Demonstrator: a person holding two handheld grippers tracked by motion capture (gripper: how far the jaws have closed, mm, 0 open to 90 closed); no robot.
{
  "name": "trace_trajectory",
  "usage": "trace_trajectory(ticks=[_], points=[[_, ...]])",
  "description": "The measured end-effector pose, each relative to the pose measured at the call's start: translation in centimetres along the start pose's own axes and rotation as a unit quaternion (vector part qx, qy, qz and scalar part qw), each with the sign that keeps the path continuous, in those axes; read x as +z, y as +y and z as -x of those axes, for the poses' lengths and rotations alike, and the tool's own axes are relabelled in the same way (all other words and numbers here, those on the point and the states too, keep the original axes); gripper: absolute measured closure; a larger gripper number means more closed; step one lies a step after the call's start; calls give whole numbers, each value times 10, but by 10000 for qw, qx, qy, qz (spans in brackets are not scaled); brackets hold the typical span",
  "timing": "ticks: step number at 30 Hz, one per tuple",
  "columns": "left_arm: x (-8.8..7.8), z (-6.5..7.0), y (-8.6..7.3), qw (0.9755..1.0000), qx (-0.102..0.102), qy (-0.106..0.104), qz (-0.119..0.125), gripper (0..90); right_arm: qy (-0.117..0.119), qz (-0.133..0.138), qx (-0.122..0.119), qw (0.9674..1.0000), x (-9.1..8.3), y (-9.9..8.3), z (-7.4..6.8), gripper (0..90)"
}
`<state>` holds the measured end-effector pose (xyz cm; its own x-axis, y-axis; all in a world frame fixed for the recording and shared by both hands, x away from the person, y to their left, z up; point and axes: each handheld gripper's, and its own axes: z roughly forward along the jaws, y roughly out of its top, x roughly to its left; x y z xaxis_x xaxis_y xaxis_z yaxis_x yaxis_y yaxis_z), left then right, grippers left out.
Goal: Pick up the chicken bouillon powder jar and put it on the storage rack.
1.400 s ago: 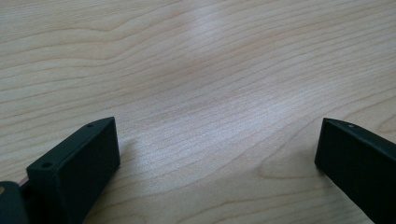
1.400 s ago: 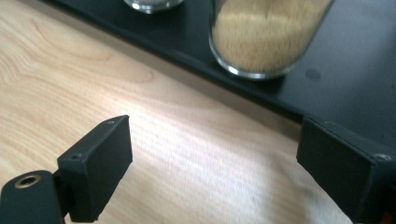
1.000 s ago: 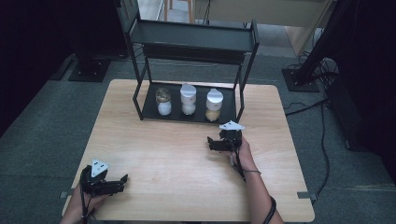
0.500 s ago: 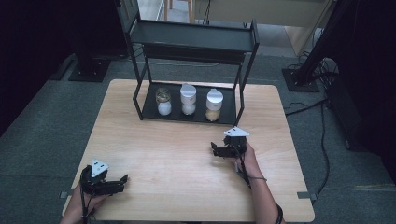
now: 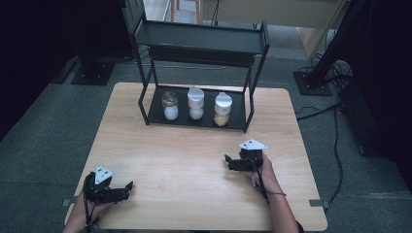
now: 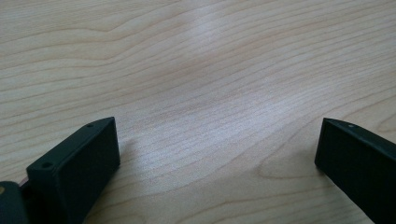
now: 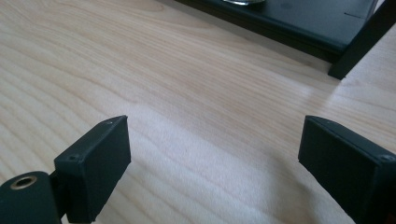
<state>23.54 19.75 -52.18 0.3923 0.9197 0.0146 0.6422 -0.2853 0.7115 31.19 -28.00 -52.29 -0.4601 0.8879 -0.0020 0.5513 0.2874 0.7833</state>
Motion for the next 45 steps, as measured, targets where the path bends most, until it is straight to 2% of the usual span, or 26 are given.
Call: trace_trajectory(ticks=[8, 30, 35, 45], points=[[0, 0, 0, 10000, -3, 0, 3, 0, 30, -5, -15, 10000, -10, -9, 2, 83], [0, 0, 0, 10000, -3, -1, 2, 0, -121, -233, 47, 9996, -33, -29, 15, 82], [0, 0, 0, 10000, -2, 3, -1, 0, -98, -348, 60, 9993, -35, -32, 16, 82], [0, 0, 0, 10000, -2, 3, -1, 0, -1, -394, 100, 9992, -39, -35, 18, 76]])
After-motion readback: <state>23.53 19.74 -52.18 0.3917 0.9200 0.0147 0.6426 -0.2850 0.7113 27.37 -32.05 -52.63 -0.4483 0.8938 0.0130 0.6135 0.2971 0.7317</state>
